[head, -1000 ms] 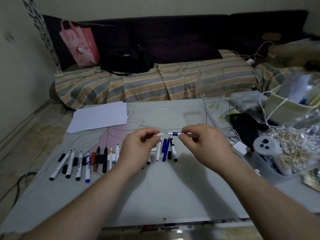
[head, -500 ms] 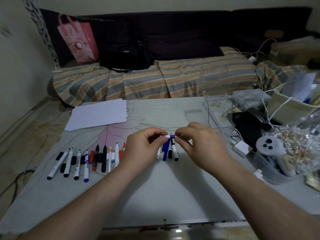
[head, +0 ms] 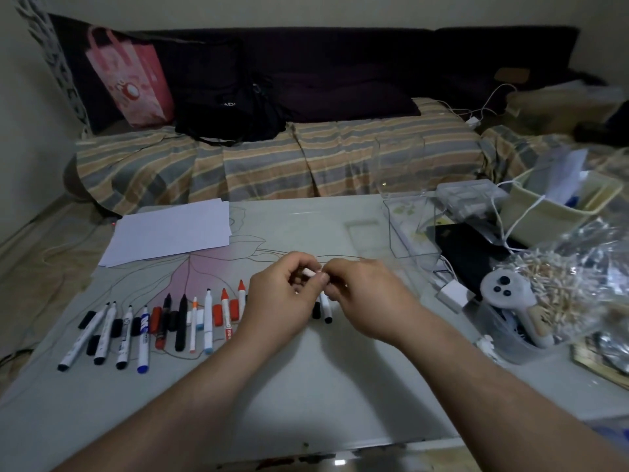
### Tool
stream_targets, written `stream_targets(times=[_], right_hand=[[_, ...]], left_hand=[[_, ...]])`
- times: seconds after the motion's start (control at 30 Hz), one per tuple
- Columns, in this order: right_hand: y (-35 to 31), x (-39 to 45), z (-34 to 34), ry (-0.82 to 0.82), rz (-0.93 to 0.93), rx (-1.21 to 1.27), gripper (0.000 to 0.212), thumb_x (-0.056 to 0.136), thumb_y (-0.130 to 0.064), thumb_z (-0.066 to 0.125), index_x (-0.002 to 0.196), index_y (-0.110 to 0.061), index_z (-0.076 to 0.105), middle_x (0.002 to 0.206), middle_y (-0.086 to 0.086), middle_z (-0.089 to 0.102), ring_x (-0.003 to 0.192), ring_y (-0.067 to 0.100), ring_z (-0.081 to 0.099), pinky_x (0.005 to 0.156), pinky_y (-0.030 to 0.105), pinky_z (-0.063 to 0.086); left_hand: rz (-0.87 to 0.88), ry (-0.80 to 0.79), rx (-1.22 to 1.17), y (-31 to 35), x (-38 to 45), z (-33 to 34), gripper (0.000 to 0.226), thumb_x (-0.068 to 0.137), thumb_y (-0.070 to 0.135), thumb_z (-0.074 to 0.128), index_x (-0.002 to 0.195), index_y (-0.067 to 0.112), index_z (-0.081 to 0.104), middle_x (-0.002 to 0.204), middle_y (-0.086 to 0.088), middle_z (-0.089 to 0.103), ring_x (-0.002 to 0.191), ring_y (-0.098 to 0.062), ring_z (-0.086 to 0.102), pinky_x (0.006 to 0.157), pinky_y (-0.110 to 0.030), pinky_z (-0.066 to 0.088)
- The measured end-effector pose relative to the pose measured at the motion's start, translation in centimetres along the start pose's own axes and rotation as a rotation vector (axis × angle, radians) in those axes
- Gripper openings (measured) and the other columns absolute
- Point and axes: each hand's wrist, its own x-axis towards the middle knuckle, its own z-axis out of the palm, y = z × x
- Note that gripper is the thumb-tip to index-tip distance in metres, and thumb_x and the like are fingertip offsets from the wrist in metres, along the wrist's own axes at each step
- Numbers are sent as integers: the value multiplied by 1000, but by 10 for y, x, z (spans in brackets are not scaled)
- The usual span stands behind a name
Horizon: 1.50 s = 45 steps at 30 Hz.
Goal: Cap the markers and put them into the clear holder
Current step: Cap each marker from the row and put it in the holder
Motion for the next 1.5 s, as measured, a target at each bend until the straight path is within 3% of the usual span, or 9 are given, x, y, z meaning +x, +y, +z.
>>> stream_targets(times=[0.17,0.3,0.43,0.53,0.83,1.03,1.17,1.3,1.5], right_hand=[[47,8,-40,354,196,190,3,96,-26,64,98,-27,67,91,-7,70,80,13,64,76,30,50],[86,-3,-52,630,375,341,7,95,-26,66,95,-31,61,82,-18,64,79,-2,63,74,21,42],[102,-7,-35,533,384,285,29,95,-23,65,122,-29,54,88,-16,65,75,-4,59,66,22,39],[107,-2,-26,461,278,52,47,98,-25,62,136,-34,37,101,-10,68,78,21,63,68,36,49],[111,11,-16,318,295,-146,25,99,-28,51,118,-29,68,103,2,73,93,30,63,69,36,45],[67,17,4,500,105,-164,26,88,-18,62,111,-22,75,105,4,63,84,28,63,65,31,48],[41,29,54,-24,142,-43,30,90,-19,50,113,-20,70,110,8,61,102,30,61,83,39,54],[53,29,79,-244,242,16,43,95,-23,51,138,-31,57,121,12,54,112,33,58,93,39,50],[57,34,102,-212,265,-124,27,98,-28,52,114,-15,69,110,12,55,100,34,62,86,37,53]], left_hand=[[-33,-125,-120,1,3,18,32,90,25,73,119,33,62,91,12,73,79,-5,67,77,-16,52],[97,-259,288,-26,8,33,20,91,25,65,110,30,71,103,18,67,99,-4,59,90,-24,45],[111,-388,587,-56,12,45,23,90,30,61,111,34,71,110,10,63,111,-19,49,93,-28,38],[50,-340,687,-66,18,47,24,88,27,59,108,37,69,101,7,54,107,-23,47,92,-33,41],[-23,-315,837,-76,26,51,32,89,43,53,119,41,65,105,5,49,103,-21,41,90,-36,37],[16,-378,899,-80,25,55,35,88,56,60,120,42,67,105,5,49,106,-21,42,87,-36,35],[65,-430,925,-70,26,50,39,77,59,70,108,37,65,103,7,63,106,-21,47,80,-37,31],[-53,-348,741,-61,24,28,31,80,42,72,107,36,59,93,8,65,98,-20,57,77,-35,38],[-238,-247,155,-61,28,-2,40,86,13,75,115,36,61,101,15,68,81,4,67,56,-7,47]])
